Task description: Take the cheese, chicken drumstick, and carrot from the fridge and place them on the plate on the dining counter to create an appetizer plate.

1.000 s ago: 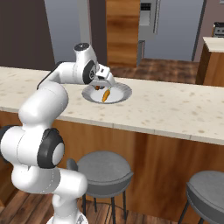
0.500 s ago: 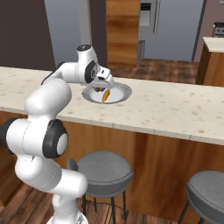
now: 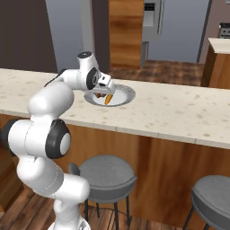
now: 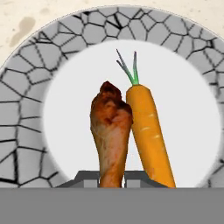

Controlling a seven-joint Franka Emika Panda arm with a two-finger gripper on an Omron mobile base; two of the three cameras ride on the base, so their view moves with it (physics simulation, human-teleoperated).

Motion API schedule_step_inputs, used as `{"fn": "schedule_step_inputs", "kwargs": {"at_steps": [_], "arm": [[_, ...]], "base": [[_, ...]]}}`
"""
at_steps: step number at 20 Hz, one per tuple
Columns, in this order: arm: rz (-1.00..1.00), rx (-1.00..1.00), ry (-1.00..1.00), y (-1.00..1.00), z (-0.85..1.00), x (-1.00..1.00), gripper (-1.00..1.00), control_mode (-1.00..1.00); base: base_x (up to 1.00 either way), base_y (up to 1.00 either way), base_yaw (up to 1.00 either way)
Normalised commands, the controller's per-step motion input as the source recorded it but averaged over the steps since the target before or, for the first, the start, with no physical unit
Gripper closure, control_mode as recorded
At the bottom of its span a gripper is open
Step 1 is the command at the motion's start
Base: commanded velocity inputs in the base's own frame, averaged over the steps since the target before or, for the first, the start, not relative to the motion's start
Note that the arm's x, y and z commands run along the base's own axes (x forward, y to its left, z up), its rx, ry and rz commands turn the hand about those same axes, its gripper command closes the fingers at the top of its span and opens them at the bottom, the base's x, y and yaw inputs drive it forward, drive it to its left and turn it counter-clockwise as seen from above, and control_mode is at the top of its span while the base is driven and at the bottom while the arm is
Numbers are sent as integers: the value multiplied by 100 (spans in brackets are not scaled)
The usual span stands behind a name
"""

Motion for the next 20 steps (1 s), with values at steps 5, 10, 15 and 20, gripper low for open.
{"fn": "schedule_step_inputs", "kwargs": {"at_steps": [5,10,15,20], "arm": [[0,0,0,31,-9,33,100,-100],[0,0,0,9,-15,35,100,-100],[0,0,0,-9,-20,40,100,-100],[-1,0,1,-22,-24,19,-100,-100]], "base": [[0,0,0],[0,0,0],[0,0,0],[0,0,0]]}}
